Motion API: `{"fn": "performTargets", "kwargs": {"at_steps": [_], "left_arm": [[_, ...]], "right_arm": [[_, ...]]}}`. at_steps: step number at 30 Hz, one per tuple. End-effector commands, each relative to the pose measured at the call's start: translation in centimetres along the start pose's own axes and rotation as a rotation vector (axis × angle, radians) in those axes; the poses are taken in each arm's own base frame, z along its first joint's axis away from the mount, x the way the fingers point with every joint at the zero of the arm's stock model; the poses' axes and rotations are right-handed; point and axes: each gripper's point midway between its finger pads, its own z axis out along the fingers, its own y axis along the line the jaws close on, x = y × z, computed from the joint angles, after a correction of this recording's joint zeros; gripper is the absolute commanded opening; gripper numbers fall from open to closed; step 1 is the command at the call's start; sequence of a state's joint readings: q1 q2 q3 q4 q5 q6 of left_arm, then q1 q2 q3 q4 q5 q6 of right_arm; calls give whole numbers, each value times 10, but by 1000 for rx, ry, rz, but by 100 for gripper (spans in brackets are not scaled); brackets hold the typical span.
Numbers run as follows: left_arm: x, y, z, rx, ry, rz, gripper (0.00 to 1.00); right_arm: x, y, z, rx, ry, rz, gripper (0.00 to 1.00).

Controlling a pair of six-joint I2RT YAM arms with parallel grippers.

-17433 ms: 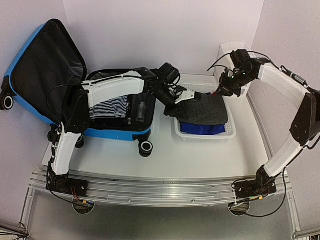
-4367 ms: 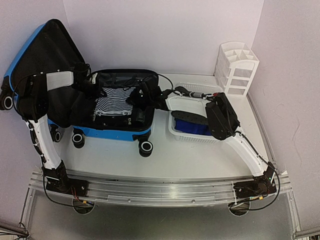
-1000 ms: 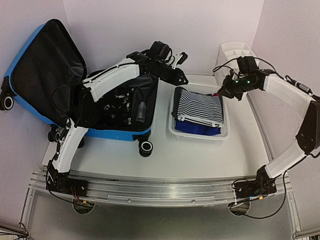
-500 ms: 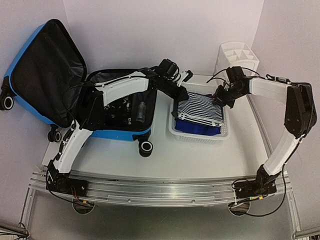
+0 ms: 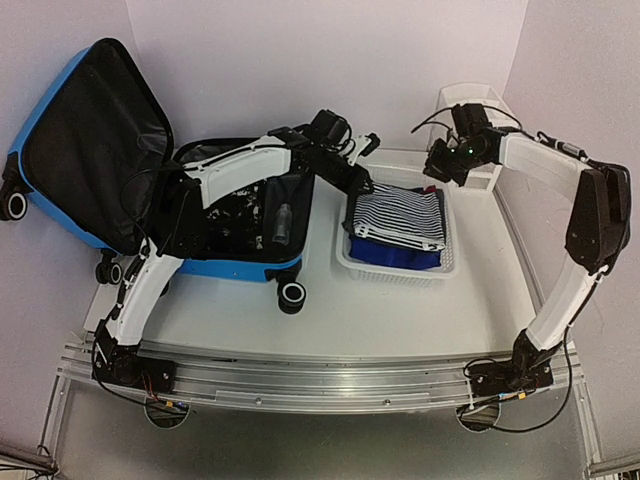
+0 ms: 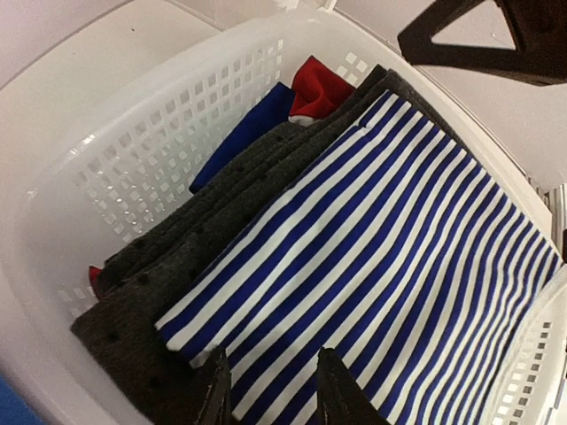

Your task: Open, take out, and arrange the luggage

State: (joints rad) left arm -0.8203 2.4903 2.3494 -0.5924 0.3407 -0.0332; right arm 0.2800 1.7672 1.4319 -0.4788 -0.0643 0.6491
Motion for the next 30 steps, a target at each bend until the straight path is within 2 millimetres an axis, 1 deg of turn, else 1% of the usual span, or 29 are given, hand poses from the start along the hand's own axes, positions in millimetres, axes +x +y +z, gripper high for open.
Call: {"fn": "performTargets", "kwargs": {"at_steps": [1, 2, 5, 7, 9, 11, 13, 14, 17, 19, 20, 23, 24, 26, 30], "left_arm": [[-82, 3, -122, 52, -168, -30, 37], [-85, 13, -138, 44, -178, -47, 38], [-80, 49, -180, -12, -192, -98, 40], [-63, 74, -200, -71, -164, -118, 44], [-48, 98, -224, -133, -147, -127, 47], [-23, 121, -238, -177, -116, -170, 52], [6, 150, -256, -231, -95, -253, 56], [22, 163, -264, -254, -83, -296, 57], [58, 193, -287, -315, -69, -385, 61], [85, 208, -294, -343, -54, -461, 63], [97, 214, -299, -357, -52, -497, 63], [131, 230, -306, -393, -39, -586, 67], [143, 234, -306, -402, -28, -612, 68], [161, 238, -302, -410, -6, -641, 69], [196, 245, -289, -433, 49, -674, 72]], "right_arm": [[-13, 81, -28, -92, -113, -115, 9], [-10, 98, -29, -114, -120, -132, 10], [3, 147, -24, -189, -114, -163, 18], [17, 180, -18, -242, -95, -183, 26], [36, 212, -5, -294, -61, -202, 35], [58, 240, 5, -343, -23, -219, 41], [77, 265, 21, -379, 4, -232, 44], [87, 276, 29, -396, 17, -238, 46], [119, 305, 56, -436, 57, -235, 54], [139, 319, 71, -451, 70, -230, 59], [148, 325, 79, -455, 68, -233, 59], [172, 335, 99, -456, 56, -254, 59], [179, 335, 107, -452, 59, -256, 59], [191, 331, 120, -431, 63, -260, 59], [216, 312, 148, -354, 68, -279, 59]]}}
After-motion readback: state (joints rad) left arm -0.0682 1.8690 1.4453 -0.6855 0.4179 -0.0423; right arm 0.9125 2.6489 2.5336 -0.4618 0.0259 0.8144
